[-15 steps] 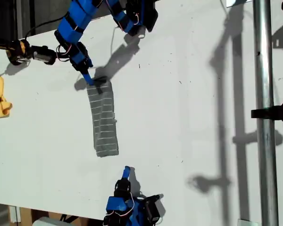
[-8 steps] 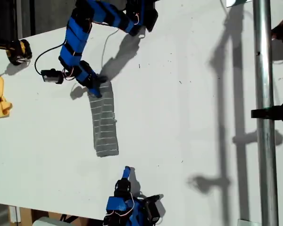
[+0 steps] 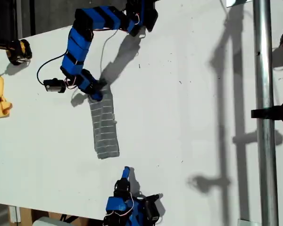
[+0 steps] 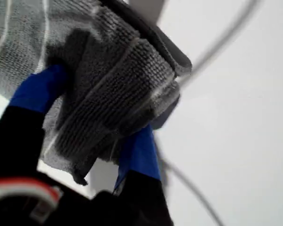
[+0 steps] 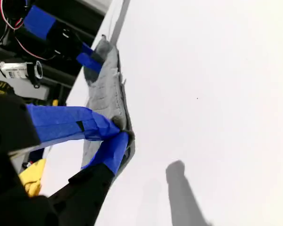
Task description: Grasp corners of a towel and fold twice.
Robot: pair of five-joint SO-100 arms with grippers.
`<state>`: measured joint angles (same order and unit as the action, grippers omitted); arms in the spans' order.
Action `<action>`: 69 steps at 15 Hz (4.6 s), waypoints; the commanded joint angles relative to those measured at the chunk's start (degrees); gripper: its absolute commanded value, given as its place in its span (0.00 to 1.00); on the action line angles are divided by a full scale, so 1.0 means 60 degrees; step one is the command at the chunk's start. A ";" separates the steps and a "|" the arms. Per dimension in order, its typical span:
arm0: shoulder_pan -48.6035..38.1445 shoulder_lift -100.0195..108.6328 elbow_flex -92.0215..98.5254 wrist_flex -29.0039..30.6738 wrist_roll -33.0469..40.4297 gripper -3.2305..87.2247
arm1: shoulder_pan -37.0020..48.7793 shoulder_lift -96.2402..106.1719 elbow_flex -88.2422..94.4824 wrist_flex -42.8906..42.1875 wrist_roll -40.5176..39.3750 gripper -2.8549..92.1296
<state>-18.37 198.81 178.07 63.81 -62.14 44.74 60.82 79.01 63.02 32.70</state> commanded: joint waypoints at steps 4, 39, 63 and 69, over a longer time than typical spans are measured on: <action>-0.0103 0.0044 0.0029 0.0088 -0.0132 0.03 | 0.0308 0.1216 0.0820 0.0571 -0.0249 0.03; -0.0059 0.0044 0.0015 0.0132 -0.0146 0.02 | -0.2109 0.0337 -0.2183 -0.1099 0.2358 0.52; 0.1011 0.0015 0.0103 0.1685 -0.1802 0.11 | -0.2681 2.1255 1.4443 0.3076 0.9375 0.34; 0.1011 0.0029 0.0103 0.1670 0.1274 0.11 | -0.5083 2.1255 1.4487 0.3149 0.8848 0.27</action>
<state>-12.13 198.81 178.42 73.65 -54.93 15.56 188.61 167.08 81.47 86.66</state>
